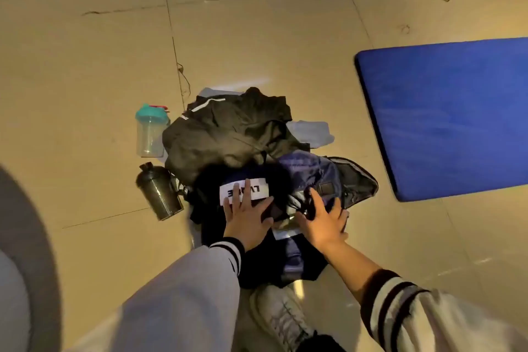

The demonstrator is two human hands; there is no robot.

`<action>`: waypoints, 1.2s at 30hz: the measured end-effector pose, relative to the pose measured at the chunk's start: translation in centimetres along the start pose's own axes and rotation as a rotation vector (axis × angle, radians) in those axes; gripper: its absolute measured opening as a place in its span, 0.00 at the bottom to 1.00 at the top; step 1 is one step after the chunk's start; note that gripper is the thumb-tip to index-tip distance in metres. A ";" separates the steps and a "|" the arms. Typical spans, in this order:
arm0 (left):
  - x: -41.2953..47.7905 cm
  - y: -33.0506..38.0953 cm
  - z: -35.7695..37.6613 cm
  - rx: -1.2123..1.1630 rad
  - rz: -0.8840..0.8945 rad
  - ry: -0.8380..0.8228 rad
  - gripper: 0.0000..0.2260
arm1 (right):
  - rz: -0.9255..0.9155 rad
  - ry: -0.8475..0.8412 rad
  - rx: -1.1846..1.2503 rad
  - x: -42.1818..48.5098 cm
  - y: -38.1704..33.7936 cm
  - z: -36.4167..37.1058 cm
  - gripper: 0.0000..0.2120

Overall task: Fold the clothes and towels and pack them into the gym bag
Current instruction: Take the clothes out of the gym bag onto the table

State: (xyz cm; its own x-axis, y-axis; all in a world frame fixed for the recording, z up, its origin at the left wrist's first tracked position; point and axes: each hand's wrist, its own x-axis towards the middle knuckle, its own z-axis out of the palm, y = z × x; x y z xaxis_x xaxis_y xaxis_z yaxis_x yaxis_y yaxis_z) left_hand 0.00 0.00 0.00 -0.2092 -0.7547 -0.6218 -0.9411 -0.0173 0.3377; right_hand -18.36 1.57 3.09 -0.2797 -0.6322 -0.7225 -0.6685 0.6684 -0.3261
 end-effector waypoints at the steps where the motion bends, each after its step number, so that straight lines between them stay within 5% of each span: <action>1: 0.7 -0.2 1.1 0.074 0.022 -0.005 0.26 | 0.015 0.026 -0.017 0.7 0.9 0.2 0.35; 10: 3.3 -2.3 7.9 0.086 -0.118 0.062 0.36 | -0.052 0.054 -0.096 6.5 5.4 3.6 0.38; 14: 3.0 -3.3 9.5 -0.067 -0.088 -0.089 0.40 | -0.136 0.038 -0.094 6.8 5.1 6.3 0.36; 19: 1.5 -5.9 10.7 0.141 -0.114 -0.287 0.47 | -0.214 -0.022 -0.037 5.0 5.8 7.7 0.34; 21: 0.9 -7.1 11.3 0.181 -0.135 -0.255 0.43 | -0.223 -0.014 -0.061 4.4 6.1 8.3 0.34; 24: 0.1 -8.6 12.2 0.176 -0.125 -0.098 0.25 | -0.274 -0.013 -0.109 4.0 6.4 9.5 0.33; 27: -0.5 -8.8 12.0 -0.016 -0.092 -0.008 0.15 | -0.298 -0.033 -0.095 3.7 6.3 9.9 0.31; 31: -3.8 -7.1 7.4 -0.382 -0.120 0.103 0.08 | -0.326 -0.015 -0.065 0.2 3.9 7.4 0.31; 36: -12.2 -2.9 -3.1 -0.515 -0.121 0.219 0.09 | -0.400 0.020 -0.084 -9.2 -2.3 0.9 0.28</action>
State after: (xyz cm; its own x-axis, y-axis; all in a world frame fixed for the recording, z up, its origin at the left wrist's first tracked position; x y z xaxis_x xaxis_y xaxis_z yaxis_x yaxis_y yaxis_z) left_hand 6.09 7.23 8.81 0.0030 -0.8447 -0.5352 -0.6924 -0.3880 0.6083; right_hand -13.68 6.24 9.96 0.0012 -0.8441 -0.5363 -0.7812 0.3340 -0.5275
